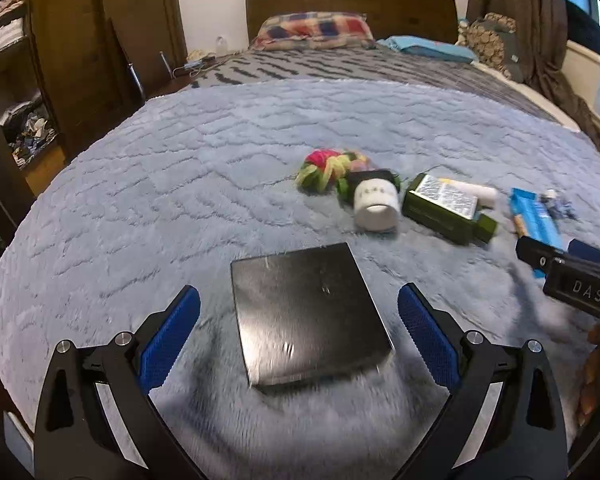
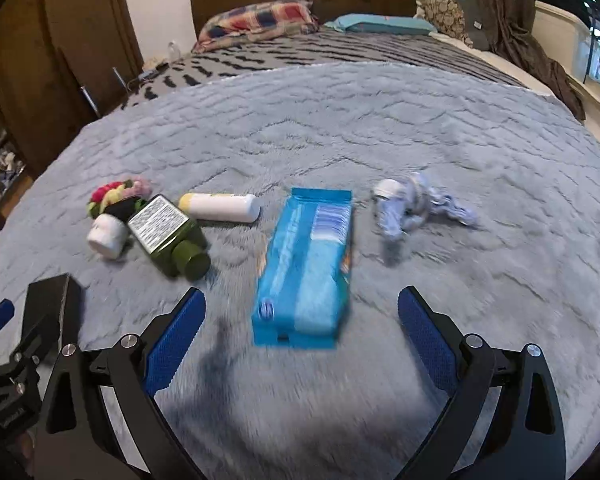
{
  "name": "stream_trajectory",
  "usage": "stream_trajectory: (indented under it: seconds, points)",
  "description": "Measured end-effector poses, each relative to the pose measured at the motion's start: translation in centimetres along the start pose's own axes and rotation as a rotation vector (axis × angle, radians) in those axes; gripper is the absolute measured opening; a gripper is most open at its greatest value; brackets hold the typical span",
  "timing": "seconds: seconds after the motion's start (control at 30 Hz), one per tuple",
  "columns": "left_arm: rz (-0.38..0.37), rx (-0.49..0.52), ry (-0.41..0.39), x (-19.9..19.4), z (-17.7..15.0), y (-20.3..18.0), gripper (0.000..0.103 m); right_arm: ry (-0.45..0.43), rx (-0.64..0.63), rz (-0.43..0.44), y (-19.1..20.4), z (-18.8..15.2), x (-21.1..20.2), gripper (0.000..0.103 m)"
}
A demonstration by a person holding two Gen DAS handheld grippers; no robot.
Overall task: Collect trash
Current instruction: 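Grasp the black box with the left tool while the right tool grasps the blue wipes pack, then lower the black box and blue wipes below the bed edge and release both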
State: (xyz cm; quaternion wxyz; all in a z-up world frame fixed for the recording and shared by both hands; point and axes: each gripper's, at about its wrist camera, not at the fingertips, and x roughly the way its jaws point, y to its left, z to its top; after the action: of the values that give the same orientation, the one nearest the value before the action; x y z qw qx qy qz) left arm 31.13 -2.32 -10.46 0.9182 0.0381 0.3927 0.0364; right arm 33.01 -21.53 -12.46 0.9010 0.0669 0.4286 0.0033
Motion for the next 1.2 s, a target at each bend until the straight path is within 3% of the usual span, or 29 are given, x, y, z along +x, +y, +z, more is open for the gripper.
stream_trajectory:
  seconds: [0.13,0.2,0.27,0.37,0.43,0.63,0.9,1.2]
  points:
    - [0.029,-0.007,0.056,2.3,0.1,-0.1,0.094,0.04,0.029,-0.019,-0.2,0.6,1.8,0.095]
    - [0.023,-0.017,0.088,3.4,0.0,0.0,0.094,0.036,0.041,-0.039,-0.5,0.6,1.9,0.085]
    - [0.008,-0.024,0.096,3.8,-0.2,0.1,0.094,0.022,0.053,-0.049,-0.8,0.5,1.7,0.068]
    - [0.005,-0.034,0.068,3.1,-0.4,0.4,0.077,0.004,0.075,-0.055,-1.4,0.2,1.2,0.049]
    - [-0.005,-0.027,0.059,2.6,-0.8,0.5,0.076,0.002,0.081,-0.038,-1.8,0.0,0.9,0.044]
    - [-0.06,0.0,0.036,0.1,-3.0,1.1,0.074,-0.006,0.045,0.002,-1.8,-1.7,-1.3,0.043]
    - [-0.16,0.032,0.001,-4.5,-7.6,0.4,0.074,-0.052,-0.048,0.053,-1.1,-7.8,-6.4,0.043]
    - [-0.244,0.058,-0.045,-10.2,-12.6,-1.0,0.074,-0.101,-0.062,0.144,-1.7,-14.4,-13.8,0.043]
